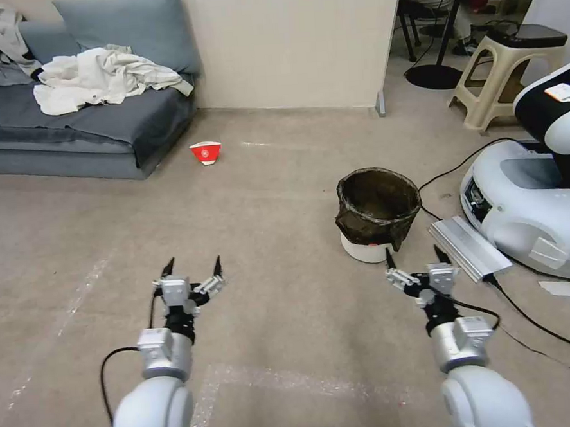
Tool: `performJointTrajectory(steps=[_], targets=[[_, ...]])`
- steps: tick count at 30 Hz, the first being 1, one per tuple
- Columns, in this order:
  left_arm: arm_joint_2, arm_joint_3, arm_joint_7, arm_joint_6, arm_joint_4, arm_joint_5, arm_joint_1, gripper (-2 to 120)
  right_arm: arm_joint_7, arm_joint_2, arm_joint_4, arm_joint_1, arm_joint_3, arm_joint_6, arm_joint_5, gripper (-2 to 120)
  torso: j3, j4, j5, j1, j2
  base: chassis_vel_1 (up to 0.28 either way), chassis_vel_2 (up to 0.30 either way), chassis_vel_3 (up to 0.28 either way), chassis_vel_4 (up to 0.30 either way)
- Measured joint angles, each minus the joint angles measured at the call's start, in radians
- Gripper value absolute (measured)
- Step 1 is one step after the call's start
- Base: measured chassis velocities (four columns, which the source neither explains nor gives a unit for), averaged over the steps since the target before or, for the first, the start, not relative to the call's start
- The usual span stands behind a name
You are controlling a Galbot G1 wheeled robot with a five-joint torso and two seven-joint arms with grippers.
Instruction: Pick up the trash can from the floor.
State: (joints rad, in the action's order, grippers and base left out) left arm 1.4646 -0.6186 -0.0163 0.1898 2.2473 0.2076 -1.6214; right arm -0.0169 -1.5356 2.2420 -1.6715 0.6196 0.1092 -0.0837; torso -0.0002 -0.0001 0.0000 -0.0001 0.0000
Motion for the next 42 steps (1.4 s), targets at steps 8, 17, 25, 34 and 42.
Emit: performJointTrajectory(steps=[8,17,25,34,42], targets=[[-0.067,-0.045,-0.012,0.008,0.117,0.142,-0.073,100,-0.017,-0.031,0.210,-0.105,0.060,0.097,-0.072,100,0.000,0.0000,-0.0006,0.000,0.000,0.000,0.000,0.000,0.000],[-0.063,-0.045,-0.006,-0.022,0.080,0.146,-0.074,100,-0.018,-0.033,0.224,-0.113,0.064,0.100,-0.081,100,0.000,0.0001,-0.0003,0.000,0.000,0.000,0.000,0.000,0.000],[-0.063,-0.045,-0.005,-0.012,0.064,0.143,-0.065,100,0.051,-0.003,0.132,-0.103,0.053,-0.075,-0.138,100,0.000,0.0002,-0.0001,0.000,0.000,0.000,0.000,0.000,0.000],[-0.060,-0.039,-0.005,0.004,0.048,0.140,-0.053,100,0.054,-0.001,0.120,-0.097,0.054,-0.085,-0.143,100,0.000,0.0000,0.0000,0.000,0.000,-0.009,-0.012,-0.010,-0.007],[-0.058,-0.033,-0.006,0.008,0.045,0.139,-0.051,100,0.051,-0.004,0.120,-0.094,0.056,-0.085,-0.142,100,0.000,0.0000,0.0000,0.000,0.000,-0.076,-0.077,-0.081,-0.071]])
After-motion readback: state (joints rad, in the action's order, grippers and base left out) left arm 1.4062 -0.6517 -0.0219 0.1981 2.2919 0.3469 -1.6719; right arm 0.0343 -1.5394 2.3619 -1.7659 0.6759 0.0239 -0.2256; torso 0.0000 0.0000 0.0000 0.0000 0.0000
